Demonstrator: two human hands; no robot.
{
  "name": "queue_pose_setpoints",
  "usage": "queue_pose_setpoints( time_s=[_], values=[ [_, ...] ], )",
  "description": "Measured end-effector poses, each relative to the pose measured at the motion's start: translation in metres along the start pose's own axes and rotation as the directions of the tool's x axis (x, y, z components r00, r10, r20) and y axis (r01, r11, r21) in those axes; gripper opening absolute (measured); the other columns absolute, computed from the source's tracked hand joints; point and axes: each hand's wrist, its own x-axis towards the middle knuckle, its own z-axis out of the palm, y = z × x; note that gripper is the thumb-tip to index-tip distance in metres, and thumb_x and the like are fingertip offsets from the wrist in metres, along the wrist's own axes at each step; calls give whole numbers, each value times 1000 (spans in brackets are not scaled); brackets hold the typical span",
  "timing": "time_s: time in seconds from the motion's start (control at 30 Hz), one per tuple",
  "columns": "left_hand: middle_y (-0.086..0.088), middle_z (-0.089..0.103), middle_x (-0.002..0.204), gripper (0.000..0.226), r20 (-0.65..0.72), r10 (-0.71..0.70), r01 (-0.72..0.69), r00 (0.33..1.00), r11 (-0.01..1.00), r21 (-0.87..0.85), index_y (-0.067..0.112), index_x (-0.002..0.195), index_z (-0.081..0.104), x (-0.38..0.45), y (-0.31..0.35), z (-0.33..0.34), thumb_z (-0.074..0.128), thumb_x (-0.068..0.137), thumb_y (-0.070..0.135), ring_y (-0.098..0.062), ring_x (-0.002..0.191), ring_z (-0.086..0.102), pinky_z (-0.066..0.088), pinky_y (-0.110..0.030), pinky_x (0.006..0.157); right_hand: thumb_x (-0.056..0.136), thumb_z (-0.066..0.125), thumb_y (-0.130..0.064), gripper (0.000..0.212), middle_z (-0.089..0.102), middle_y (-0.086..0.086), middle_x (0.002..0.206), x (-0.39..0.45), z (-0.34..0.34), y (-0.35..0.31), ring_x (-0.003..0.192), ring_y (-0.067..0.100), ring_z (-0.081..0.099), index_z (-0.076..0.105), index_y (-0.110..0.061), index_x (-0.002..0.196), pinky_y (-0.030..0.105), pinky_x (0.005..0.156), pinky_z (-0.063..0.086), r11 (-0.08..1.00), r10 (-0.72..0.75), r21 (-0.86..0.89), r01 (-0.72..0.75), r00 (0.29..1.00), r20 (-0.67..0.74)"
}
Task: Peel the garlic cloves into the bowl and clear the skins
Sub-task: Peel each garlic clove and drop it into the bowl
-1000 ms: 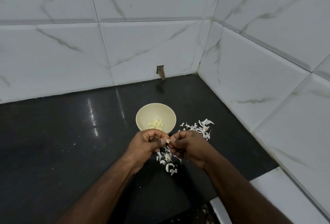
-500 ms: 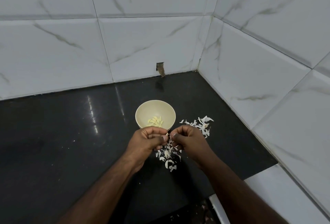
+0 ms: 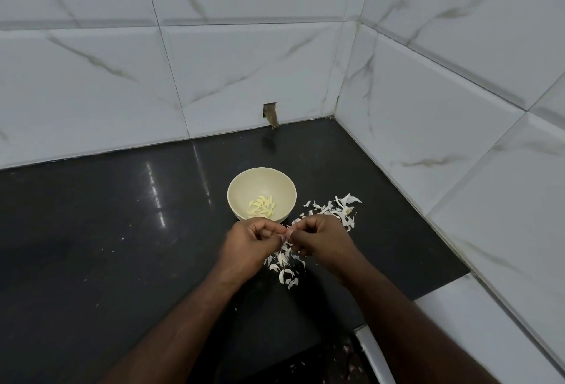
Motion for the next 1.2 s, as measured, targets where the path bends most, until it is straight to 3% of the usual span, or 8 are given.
queue_pose_setpoints(
  time_s=[0.1,0.27,0.4,0.63,0.8,0.9,1.1,1.2],
  values=[
    [-3,75,72,19,7,-17,17,1000,1000,-8,25,81,79,-2,2,-1,78,83,5,-10,64,67,55,-33,69,90,62,-1,13,66,12,68,1,0,1,62,16,59,71,-5,81,24,56,49,999,29,45,-31,999,39],
    [-9,74,70,16,39,-56,61,998,991,-117,14,86,77,-6,7,-1,74,85,-2,-11,62,67,53,-20,60,96,58,-1,15,63,7,68,0,0,4,62,12,57,66,-6,83,23,56,48,987,35,151,-56,990,139],
    [-12,73,71,11,48,-88,97,995,968,-233,3,94,74,-7,8,-1,71,87,-5,-13,64,69,53,-18,57,97,57,-5,15,63,2,69,1,2,10,67,15,57,64,-12,85,31,64,47,999,-44,12,44,996,80],
    [-14,76,87,20,87,-156,177,984,920,-350,7,107,72,-7,6,0,65,92,-4,-11,70,69,53,-17,60,85,72,-7,16,70,-3,69,4,-5,13,65,12,64,71,-21,80,41,71,56,974,-112,-195,115,993,27],
    [-13,76,88,19,115,-203,231,973,898,-373,4,109,71,-4,3,-1,66,92,-2,-11,70,70,53,-17,59,86,73,-8,25,76,-13,94,3,-10,12,89,-3,69,78,-27,102,25,88,55,932,-157,-331,151,988,11],
    [-19,76,93,21,135,-204,239,970,905,-353,2,110,70,-3,4,-2,69,89,-3,-14,72,70,52,-19,60,88,73,-16,28,75,-11,101,2,-8,6,95,0,68,76,-29,111,25,89,53,908,-243,-342,241,969,37],
    [-16,74,81,23,136,-192,227,972,919,-323,-1,106,67,-2,6,-3,73,85,-5,-17,67,69,50,-20,57,85,76,-15,11,72,-13,85,4,-4,3,83,1,67,78,-25,91,27,82,54,895,-257,-378,237,966,-3],
    [-14,73,77,21,134,-186,221,973,917,-332,-1,104,68,-2,6,-4,74,84,-4,-17,67,70,51,-21,57,83,76,-15,17,72,-10,78,3,-1,2,73,3,65,71,-30,78,28,74,53,901,-246,-375,219,969,-25]
  ],
)
